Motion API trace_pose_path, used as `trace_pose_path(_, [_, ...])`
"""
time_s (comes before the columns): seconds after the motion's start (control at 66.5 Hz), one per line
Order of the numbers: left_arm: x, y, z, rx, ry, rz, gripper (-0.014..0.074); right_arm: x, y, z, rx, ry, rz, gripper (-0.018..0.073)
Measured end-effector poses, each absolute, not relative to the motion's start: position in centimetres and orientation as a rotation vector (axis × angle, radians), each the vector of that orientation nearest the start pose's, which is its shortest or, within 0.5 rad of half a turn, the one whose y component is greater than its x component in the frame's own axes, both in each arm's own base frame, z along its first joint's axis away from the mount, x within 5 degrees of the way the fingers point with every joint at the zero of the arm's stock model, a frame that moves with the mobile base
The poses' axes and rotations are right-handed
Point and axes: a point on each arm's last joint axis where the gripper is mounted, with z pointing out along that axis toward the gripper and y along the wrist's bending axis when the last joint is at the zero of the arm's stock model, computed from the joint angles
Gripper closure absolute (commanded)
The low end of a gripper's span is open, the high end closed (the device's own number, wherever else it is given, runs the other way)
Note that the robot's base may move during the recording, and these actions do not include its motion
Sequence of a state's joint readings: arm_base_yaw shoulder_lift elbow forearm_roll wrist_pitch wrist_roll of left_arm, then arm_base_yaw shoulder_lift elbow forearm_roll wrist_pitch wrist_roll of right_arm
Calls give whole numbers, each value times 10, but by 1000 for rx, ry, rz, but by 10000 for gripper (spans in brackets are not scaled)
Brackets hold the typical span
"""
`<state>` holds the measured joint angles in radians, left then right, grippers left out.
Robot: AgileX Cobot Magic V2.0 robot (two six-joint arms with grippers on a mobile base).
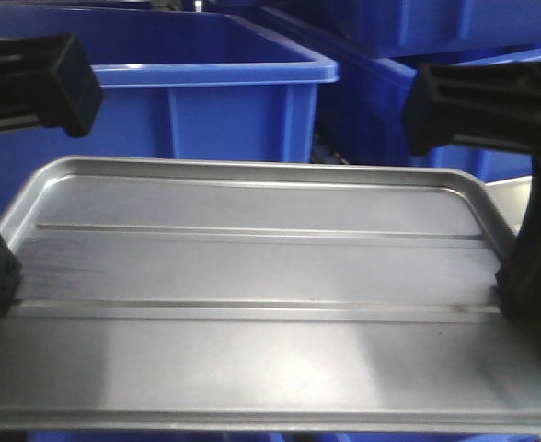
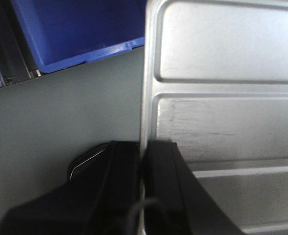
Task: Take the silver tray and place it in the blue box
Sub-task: 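Carry the tray with both grippers up to the blue bin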
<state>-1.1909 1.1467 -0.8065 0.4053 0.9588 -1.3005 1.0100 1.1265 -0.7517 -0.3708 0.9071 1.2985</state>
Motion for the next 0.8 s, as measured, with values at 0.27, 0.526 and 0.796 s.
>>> trace_pose_path(0.27, [102,-175,275,87,2662,-296,610,126,151,265,152,2670,281,502])
trace_pose_path(0.526, [102,-175,275,86,2662,-293,610,126,151,265,152,2670,281,502])
trace_pose_path(0.796, [102,-175,275,86,2662,-293,610,126,151,265,152,2670,281,502])
